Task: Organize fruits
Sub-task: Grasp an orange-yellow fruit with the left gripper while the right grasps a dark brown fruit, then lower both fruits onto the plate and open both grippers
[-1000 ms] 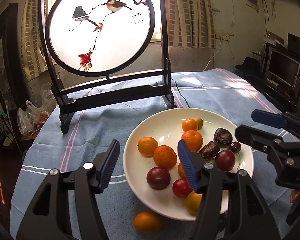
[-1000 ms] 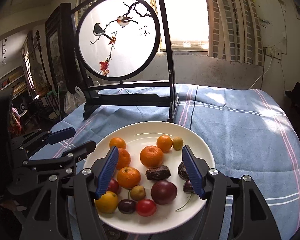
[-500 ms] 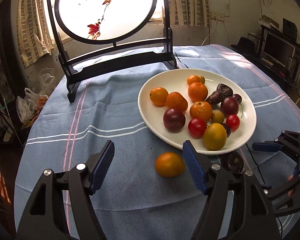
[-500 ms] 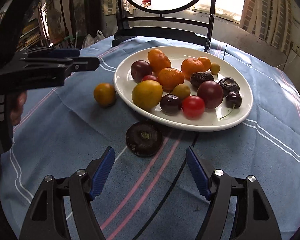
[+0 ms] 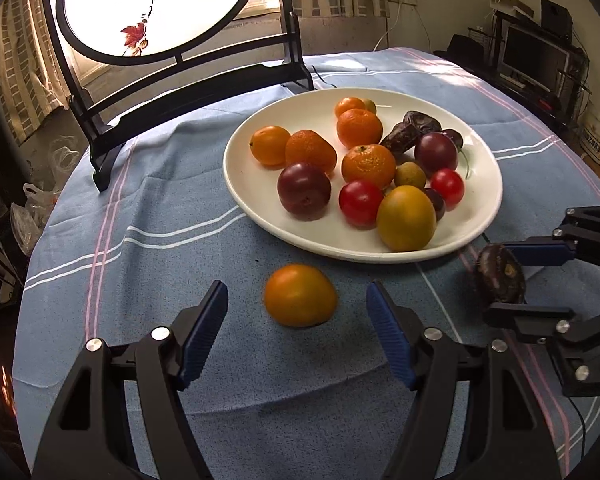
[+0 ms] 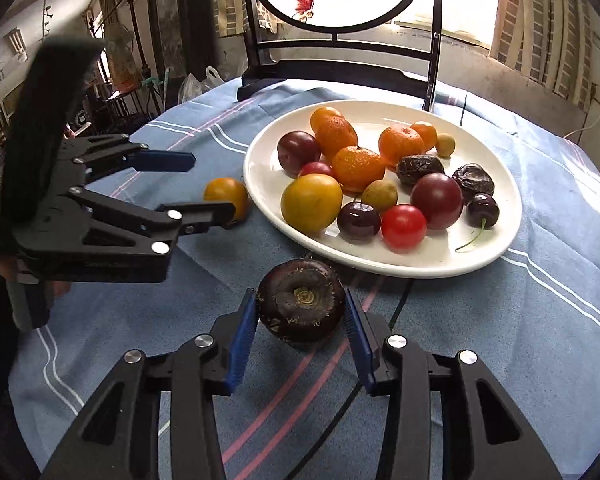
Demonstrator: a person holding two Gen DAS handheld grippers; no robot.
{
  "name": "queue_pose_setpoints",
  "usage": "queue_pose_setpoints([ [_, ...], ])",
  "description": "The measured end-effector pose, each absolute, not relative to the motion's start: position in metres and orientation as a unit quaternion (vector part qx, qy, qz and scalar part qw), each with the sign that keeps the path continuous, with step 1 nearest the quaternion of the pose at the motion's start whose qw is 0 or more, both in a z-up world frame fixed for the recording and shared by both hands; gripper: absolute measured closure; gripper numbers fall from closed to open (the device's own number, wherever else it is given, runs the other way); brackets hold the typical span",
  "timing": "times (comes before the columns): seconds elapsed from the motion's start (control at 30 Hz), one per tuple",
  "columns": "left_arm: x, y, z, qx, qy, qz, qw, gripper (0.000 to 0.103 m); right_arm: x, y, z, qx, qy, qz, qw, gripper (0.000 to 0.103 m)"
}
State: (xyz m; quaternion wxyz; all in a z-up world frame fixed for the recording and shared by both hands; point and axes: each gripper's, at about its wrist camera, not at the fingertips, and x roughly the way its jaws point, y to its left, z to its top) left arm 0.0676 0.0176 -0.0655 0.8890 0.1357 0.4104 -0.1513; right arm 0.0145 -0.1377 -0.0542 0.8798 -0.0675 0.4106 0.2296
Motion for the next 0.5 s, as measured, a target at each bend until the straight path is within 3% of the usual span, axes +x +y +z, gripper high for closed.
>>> queue_pose_setpoints([
  [0.07,0.072,0.017,-0.07,0.131,0.417,-0.145,0.888,0.033,0.012,-0.139,-0.054,-0.065,0.412,0.234,0.878,0.06],
  [0.13,0.077,0.018,-0.075,0.13,0.424,-0.137,0.886,0.049,0.013,-0.137,-0.056,-0.067,0.416,0.234,0.876,0.06],
  [0.17,0.08,0.018,-0.076,0.123,0.433,-0.147,0.881,0.062,0.013,-0.136,-0.057,-0.071,0.417,0.236,0.875,0.059],
  [0.5,0.059,0.019,-0.045,0.126,0.395,-0.161,0.895,0.062,0.011,-0.131,-0.061,-0.082,0.423,0.242,0.869,0.06],
])
